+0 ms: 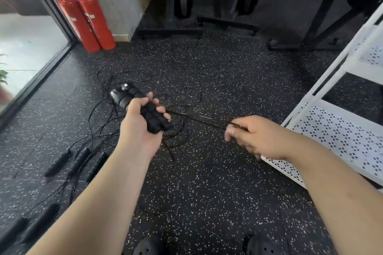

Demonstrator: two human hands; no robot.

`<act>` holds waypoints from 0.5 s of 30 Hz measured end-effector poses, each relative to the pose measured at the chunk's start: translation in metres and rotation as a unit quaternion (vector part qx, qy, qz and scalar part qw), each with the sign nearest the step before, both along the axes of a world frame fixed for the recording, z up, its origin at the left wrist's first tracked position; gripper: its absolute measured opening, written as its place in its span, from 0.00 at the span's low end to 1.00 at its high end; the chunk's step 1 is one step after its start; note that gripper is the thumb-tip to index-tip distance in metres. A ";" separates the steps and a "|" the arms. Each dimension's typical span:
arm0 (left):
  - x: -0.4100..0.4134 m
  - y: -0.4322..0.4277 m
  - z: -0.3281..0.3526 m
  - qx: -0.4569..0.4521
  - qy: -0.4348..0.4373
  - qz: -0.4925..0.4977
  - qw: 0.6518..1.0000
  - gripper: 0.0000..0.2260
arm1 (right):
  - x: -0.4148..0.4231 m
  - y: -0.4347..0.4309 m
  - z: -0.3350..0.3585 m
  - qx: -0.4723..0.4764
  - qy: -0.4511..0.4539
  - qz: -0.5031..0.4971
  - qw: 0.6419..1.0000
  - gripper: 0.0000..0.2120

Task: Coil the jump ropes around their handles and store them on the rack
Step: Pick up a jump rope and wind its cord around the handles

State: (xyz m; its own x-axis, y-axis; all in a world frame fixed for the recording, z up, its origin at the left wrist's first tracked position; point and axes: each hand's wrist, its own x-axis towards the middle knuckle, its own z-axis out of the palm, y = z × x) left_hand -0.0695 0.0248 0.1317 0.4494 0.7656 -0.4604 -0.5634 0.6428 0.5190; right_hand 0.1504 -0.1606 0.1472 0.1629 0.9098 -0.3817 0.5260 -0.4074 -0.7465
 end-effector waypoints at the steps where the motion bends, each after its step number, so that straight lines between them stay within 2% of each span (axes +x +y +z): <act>1: -0.003 0.002 -0.001 -0.001 0.001 -0.011 1.000 0.07 | 0.005 -0.001 -0.003 -0.004 -0.025 -0.019 1.000 0.14; 3: -0.008 0.001 -0.001 0.001 0.029 -0.092 0.995 0.08 | 0.017 -0.002 -0.007 -0.005 -0.079 -0.080 0.994 0.16; 6: -0.007 -0.014 0.000 0.052 0.209 -0.244 0.945 0.14 | 0.031 -0.009 -0.010 -0.026 -0.179 -0.123 0.976 0.15; 8: -0.004 -0.028 -0.002 0.127 0.318 -0.309 0.887 0.14 | 0.035 -0.014 -0.013 -0.056 -0.228 -0.097 0.967 0.09; 11: -0.001 -0.036 -0.004 0.259 0.397 -0.362 0.803 0.09 | 0.028 -0.015 -0.011 -0.080 -0.218 -0.061 0.971 0.20; 12: -0.001 -0.036 -0.005 0.303 0.425 -0.359 0.773 0.08 | 0.026 -0.013 -0.010 -0.064 -0.216 -0.064 0.972 0.17; 14: 0.000 -0.037 -0.005 0.400 0.497 -0.343 0.689 0.06 | 0.020 -0.011 -0.004 -0.009 -0.227 -0.080 0.970 0.06; 15: 0.001 -0.038 -0.004 0.444 0.526 -0.335 0.643 0.05 | 0.019 -0.009 -0.001 0.021 -0.238 -0.091 0.967 0.07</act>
State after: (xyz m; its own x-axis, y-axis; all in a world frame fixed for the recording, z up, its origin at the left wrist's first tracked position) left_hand -0.0687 -0.0134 0.1278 0.6133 0.7328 -0.2947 0.6492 -0.2553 0.7165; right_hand 0.1691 -0.1696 0.1463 0.4693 0.8629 -0.1876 0.7367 -0.4997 -0.4556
